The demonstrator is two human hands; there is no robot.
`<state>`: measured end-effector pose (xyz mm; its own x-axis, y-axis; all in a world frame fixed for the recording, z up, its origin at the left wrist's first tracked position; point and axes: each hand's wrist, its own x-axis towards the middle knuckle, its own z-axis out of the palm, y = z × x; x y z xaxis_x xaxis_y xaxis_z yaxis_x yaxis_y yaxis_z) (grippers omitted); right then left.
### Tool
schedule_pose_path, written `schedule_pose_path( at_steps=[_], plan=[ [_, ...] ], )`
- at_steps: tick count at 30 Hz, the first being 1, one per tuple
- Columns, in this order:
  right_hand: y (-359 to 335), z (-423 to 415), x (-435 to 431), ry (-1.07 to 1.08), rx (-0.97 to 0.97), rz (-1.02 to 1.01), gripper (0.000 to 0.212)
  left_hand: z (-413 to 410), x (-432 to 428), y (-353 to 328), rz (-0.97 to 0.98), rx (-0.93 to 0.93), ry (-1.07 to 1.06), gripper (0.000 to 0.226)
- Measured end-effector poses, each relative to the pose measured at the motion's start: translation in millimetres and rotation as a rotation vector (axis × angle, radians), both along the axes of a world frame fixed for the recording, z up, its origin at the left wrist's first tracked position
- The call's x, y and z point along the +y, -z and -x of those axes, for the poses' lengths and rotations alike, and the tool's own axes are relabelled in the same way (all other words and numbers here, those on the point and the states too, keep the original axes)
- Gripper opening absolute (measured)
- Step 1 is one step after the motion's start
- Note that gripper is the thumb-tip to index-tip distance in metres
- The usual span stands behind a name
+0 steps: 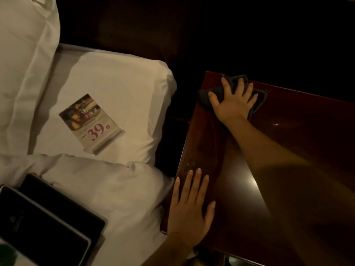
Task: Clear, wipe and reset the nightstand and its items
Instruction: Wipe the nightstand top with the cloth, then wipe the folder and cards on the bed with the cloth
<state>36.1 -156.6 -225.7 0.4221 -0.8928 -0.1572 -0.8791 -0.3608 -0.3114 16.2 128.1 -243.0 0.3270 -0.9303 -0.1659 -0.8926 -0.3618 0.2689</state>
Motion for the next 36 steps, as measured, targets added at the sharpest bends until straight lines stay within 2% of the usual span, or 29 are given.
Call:
schedule_pose_path(
  at_steps=[4,8,15,17,20,22,24,27,30,32,36],
  plan=[
    [2,6,41,-0.023,-0.004,0.022,0.063,-1,0,-2,0.035,0.026,-0.006,0.061],
    [3,26,95,-0.063,0.005,0.027,0.065,-8,2,-12,0.168,0.124,-0.084,0.056],
    [-14,84,262,-0.214,0.077,-0.033,0.071,-47,41,-67,0.289,0.185,-0.293,0.056],
    [-24,104,297,-0.296,0.092,-0.026,0.067,-50,66,-85,0.318,0.236,-0.403,0.055],
    [-36,132,323,-0.430,0.150,-0.064,0.057,-55,112,-107,0.379,0.301,-0.679,0.051],
    [-41,144,322,-0.402,0.075,-0.127,0.049,-64,139,-116,0.382,0.299,-0.863,0.047],
    [-51,143,315,-0.272,-0.091,-0.246,0.034,-76,165,-122,0.370,0.271,-1.015,0.046],
    [-80,127,304,-0.109,-0.342,-0.409,0.025,-93,193,-126,0.332,0.294,-1.203,0.050],
    [-116,98,308,-0.136,-0.522,-0.550,0.022,-110,213,-125,0.311,0.356,-1.378,0.052],
    [-138,74,315,-0.183,-0.620,-0.644,0.028,-124,227,-123,0.325,0.374,-1.452,0.052],
    [-163,17,327,-0.228,-0.711,-0.778,0.025,-165,262,-122,0.356,0.271,-1.559,0.046]
  ],
)
